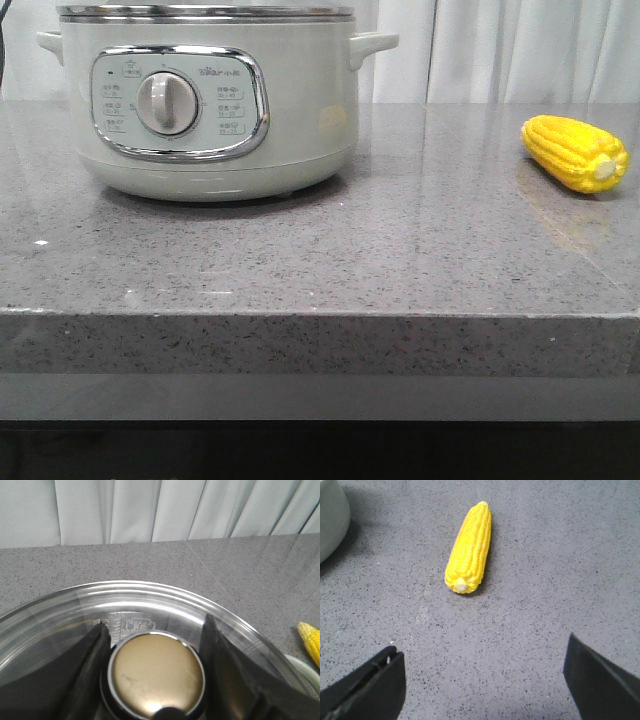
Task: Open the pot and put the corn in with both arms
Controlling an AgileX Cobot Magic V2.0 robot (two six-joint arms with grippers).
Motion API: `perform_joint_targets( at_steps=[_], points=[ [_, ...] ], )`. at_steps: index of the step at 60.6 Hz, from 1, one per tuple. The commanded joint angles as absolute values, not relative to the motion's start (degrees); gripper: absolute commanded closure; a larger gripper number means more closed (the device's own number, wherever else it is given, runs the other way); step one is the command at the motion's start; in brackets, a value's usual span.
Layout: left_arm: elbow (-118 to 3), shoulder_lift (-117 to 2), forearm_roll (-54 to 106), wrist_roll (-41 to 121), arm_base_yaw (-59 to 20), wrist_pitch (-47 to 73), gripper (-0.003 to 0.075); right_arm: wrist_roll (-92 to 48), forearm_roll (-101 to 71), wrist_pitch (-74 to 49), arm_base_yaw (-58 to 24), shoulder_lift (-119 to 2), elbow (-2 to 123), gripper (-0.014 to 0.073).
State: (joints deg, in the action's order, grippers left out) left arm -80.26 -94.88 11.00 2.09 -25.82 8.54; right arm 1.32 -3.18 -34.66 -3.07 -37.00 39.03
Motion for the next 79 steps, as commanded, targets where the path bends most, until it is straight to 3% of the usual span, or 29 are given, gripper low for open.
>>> perform_joint_targets(
  at_steps=[1,30,50,57,79],
  points=[
    [-83.77,-91.20,11.70,1.35,-25.98,4.30,0.0532,1.06,-2.49,-31.06,-2.68,-37.36,40.56,-0.0060],
    [-90.94,-80.27,10.31,1.35,-25.98,11.28,0.0532,1.06,-2.49,-31.06,-2.68,-37.36,40.56,-0.0060],
    [-90.48,-65.22,2.40,1.35,-23.66,33.94,0.0532,1.06,-3.90,-32.34,-2.68,-41.07,42.82,-0.0060],
    [-86.41,-59.98,0.44,1.35,-22.60,38.75,0.0531,1.06,-5.05,-33.48,-2.80,-44.83,45.42,-0.0060],
    [-63.19,-40.50,0.70,1.35,-21.33,38.66,0.0531,1.06,-6.18,-38.61,-3.53,-62.66,57.12,-0.0060]
  ],
)
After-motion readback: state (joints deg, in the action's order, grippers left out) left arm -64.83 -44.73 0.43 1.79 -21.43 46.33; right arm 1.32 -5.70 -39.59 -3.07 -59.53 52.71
